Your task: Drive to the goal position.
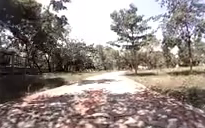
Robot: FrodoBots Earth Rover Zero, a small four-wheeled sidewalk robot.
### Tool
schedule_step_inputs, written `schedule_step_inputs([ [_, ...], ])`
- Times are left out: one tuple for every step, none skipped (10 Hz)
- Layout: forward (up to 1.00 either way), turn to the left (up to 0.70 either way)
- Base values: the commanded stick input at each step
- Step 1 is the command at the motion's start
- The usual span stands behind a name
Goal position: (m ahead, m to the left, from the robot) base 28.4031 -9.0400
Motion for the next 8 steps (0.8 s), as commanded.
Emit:
schedule_step_inputs([
  [0.70, 0.00],
  [0.70, 0.00],
  [0.70, 0.00],
  [0.70, 0.00],
  [0.70, 0.00],
  [0.70, 0.00],
  [0.70, -0.35],
  [0.70, -0.35],
])
